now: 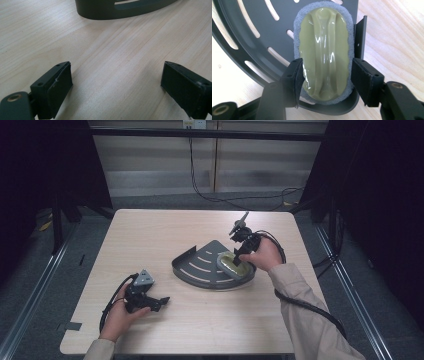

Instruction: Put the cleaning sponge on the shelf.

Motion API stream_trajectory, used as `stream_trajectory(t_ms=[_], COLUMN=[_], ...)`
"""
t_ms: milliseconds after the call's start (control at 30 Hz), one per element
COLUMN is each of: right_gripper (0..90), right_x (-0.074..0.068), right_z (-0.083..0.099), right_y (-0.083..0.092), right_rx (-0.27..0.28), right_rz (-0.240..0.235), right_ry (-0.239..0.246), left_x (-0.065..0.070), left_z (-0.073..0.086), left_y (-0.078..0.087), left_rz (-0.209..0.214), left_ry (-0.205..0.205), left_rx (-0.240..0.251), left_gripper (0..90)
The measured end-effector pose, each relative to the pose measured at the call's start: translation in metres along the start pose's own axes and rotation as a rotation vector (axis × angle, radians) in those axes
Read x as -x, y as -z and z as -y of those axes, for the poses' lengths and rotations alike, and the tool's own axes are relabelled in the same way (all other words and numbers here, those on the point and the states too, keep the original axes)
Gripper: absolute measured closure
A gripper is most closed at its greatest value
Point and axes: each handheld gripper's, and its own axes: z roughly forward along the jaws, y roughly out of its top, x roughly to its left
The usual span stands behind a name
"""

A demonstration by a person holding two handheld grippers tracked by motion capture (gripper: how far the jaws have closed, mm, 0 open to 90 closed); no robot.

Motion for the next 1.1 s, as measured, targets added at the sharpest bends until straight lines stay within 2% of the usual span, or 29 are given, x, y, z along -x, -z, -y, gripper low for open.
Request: stream_trajectory(t_ms=[133, 433, 1100], right_gripper=[36.8, 30.7, 25.0], right_x=[0.001, 0.004, 0.001], right_z=[0.002, 0.009, 0.030], right_y=[0.002, 0.012, 0.027], right_rx=[0.018, 0.056, 0.045], right_rz=[0.004, -0.011, -0.032], right_ry=[-0.006, -0.005, 0.043], left_x=[0.000, 0.000, 0.000], left_z=[0.000, 0.000, 0.000], left_y=[0.000, 0.000, 0.000], left_rz=[0.000, 0.000, 0.001], left_ry=[0.000, 0.001, 0.005], left_rx=[0.000, 0.000, 0.001], left_gripper=[9.5, 9.5, 9.5])
